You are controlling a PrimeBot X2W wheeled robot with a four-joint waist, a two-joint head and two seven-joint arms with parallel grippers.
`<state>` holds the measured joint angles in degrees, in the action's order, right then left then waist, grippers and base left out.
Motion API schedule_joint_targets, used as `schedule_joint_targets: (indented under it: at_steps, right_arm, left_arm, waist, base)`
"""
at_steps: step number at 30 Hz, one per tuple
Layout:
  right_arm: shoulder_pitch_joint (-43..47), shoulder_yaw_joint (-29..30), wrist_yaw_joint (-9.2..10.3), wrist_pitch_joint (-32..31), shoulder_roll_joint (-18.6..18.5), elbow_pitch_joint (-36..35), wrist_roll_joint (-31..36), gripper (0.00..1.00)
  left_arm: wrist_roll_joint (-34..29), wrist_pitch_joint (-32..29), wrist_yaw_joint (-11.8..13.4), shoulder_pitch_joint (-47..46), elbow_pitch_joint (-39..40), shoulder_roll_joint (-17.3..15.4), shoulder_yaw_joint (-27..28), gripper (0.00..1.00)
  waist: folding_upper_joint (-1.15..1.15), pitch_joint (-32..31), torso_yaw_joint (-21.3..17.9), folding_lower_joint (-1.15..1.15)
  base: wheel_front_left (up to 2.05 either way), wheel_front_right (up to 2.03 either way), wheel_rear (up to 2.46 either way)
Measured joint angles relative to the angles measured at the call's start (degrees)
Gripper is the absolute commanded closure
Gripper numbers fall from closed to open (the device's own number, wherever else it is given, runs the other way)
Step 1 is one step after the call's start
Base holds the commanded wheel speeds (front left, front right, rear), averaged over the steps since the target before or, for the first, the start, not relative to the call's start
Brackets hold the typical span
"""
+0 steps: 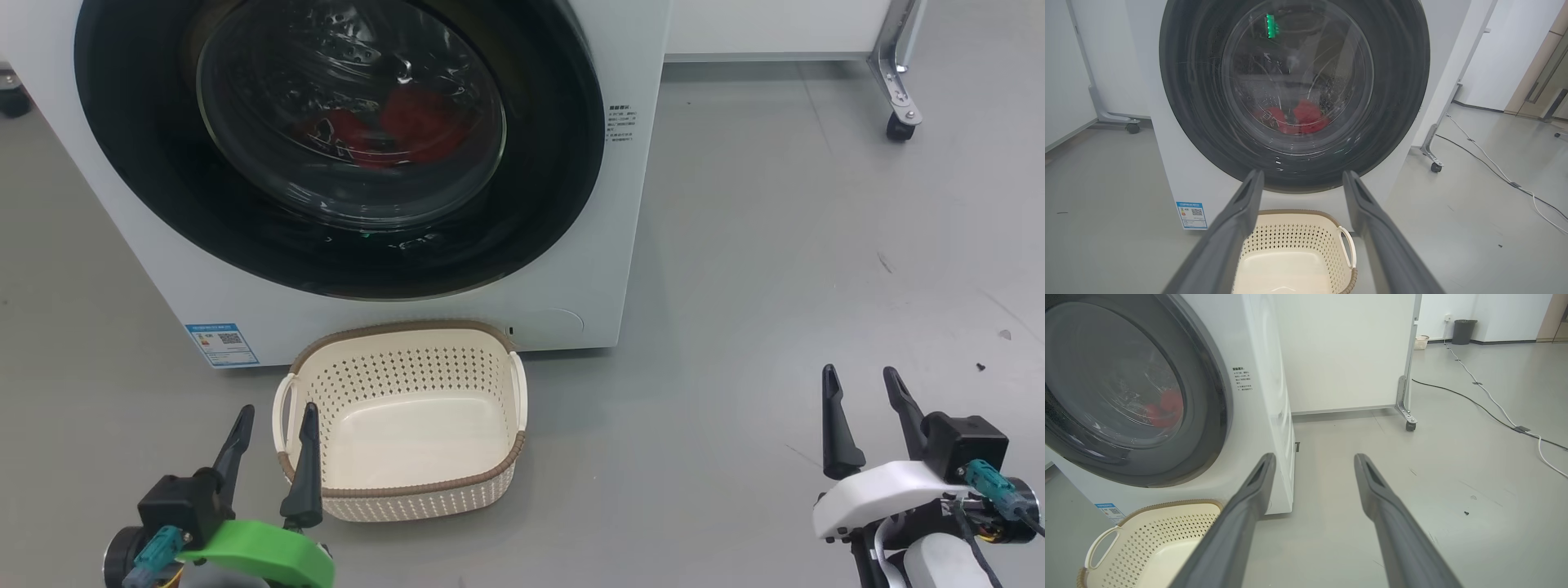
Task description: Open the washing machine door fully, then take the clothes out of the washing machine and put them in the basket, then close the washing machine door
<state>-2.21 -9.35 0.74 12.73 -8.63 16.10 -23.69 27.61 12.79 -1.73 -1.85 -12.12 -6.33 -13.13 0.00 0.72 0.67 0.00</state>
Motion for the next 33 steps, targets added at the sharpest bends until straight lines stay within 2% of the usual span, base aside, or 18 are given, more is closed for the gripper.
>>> schedule_joint_targets:
  at_steps: [8,33]
  right_arm:
    - [-0.06,-0.09,0.51,1.47,0.04,-0.43,5.67,0.00]
    - [-0.01,2.24,-0.15,1.47,2.07,-0.26,6.21,0.00]
  left_arm:
    - [-5.08,1.48,0.43,0.00,-0.04,0.09,-0.25,0.00]
    - [-4.98,1.48,0.43,0.01,-1.74,1.40,1.42,0.00]
  waist:
    - [0.00,0.04,0.21,0.00]
    - [0.00,0.51,0.40,0.00]
  base:
    - [0.00,0.00,0.00]
    - [0.00,0.00,0.00]
